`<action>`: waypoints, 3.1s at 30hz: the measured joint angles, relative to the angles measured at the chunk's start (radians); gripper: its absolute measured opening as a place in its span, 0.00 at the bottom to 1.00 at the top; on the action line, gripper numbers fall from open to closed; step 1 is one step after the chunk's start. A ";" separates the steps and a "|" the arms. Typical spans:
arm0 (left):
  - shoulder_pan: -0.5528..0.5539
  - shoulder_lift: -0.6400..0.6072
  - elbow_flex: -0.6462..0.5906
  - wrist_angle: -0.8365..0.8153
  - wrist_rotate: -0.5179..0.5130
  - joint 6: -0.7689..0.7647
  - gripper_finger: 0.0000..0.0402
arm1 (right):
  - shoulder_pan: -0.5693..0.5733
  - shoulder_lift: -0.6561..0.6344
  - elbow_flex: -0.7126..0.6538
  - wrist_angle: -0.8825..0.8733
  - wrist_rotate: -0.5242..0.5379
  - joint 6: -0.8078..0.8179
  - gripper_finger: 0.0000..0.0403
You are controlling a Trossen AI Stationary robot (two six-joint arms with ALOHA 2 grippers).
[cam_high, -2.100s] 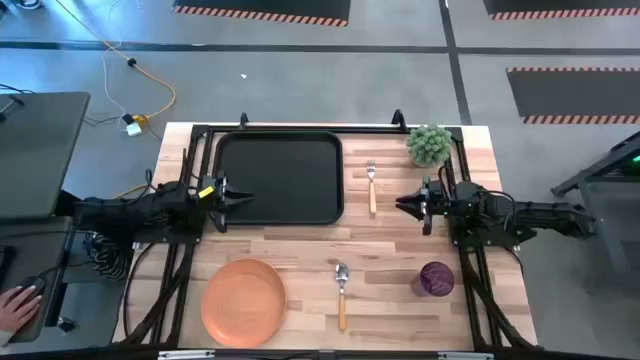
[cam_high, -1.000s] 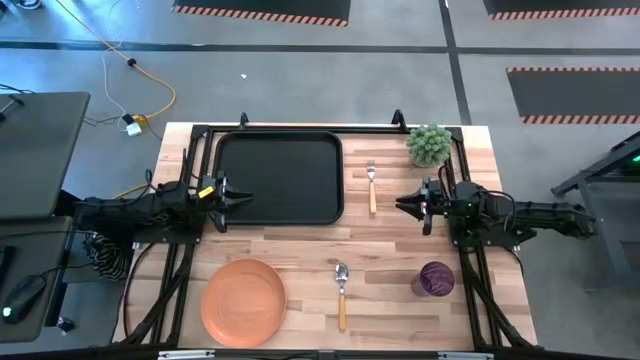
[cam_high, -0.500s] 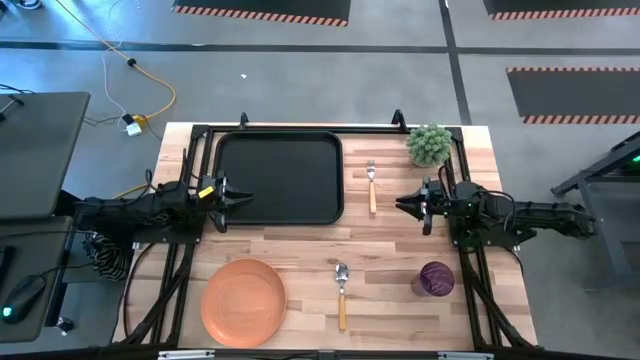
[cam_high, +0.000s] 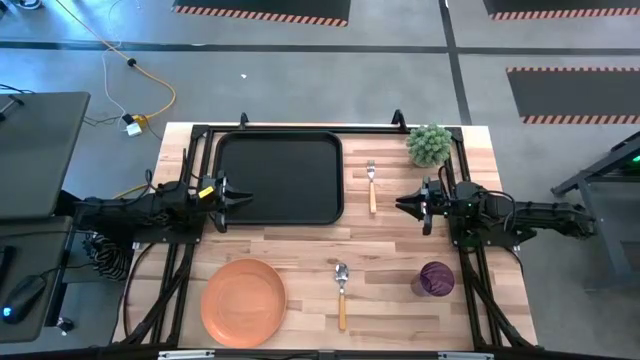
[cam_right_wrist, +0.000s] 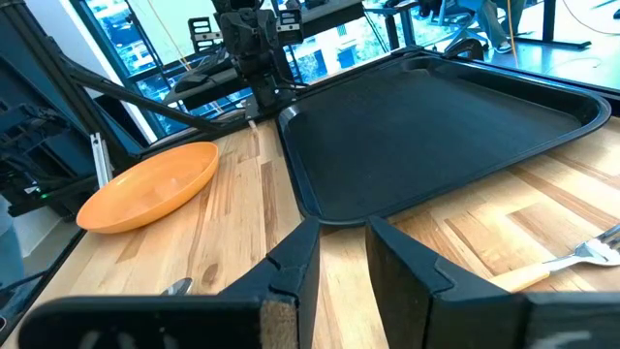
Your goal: Pick and place plate/cup/fork/spoon on tray
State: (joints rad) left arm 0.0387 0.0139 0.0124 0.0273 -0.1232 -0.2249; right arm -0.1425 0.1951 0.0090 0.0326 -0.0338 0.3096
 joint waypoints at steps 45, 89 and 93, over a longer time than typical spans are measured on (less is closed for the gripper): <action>0.000 0.000 0.000 0.000 0.000 0.000 0.16 | 0.000 0.000 0.000 0.000 0.000 0.000 0.20; 0.000 0.000 0.000 0.002 -0.015 -0.061 0.16 | -0.002 0.176 0.712 -0.026 0.347 0.071 0.20; 0.000 0.000 0.000 0.002 -0.014 -0.061 0.16 | -0.002 0.306 0.867 -0.257 0.441 0.109 0.20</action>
State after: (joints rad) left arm 0.0391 0.0136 0.0128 0.0288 -0.1375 -0.2859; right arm -0.1440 0.5012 0.8762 -0.2247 0.4072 0.4190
